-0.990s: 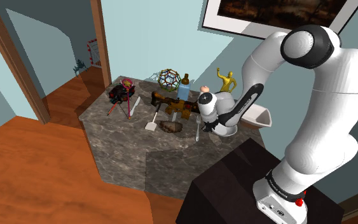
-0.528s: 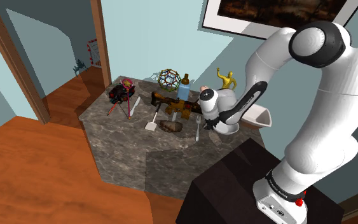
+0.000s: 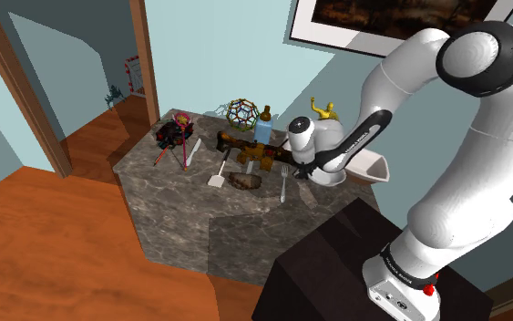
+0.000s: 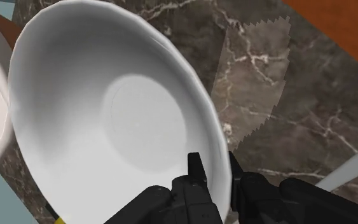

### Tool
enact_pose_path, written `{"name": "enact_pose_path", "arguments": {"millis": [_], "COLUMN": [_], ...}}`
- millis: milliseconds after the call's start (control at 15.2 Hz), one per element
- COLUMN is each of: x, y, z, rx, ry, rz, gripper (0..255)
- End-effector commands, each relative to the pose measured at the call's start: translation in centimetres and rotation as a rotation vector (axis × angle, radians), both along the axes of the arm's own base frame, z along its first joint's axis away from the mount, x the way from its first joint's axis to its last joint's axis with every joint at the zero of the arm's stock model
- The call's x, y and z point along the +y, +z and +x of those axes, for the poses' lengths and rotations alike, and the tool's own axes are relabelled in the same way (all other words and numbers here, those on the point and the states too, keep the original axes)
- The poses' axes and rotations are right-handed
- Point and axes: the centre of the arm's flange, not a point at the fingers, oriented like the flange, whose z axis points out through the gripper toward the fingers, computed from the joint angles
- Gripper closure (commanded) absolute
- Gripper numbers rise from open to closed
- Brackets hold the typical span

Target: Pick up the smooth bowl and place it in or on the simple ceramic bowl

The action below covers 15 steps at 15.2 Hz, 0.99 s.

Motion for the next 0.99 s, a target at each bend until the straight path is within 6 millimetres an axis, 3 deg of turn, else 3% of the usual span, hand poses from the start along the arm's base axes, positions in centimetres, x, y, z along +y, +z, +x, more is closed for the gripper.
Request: {"name": "enact_pose_path", "arguments": {"millis": [0, 924], "x": [0.0, 0.0], "y": [1.1, 8.5], "z": [0.0, 0.0], "rx": [0.000, 0.000], "ry": [0.000, 0.000], "rz": [0.000, 0.000], "gripper": [255, 255]}}
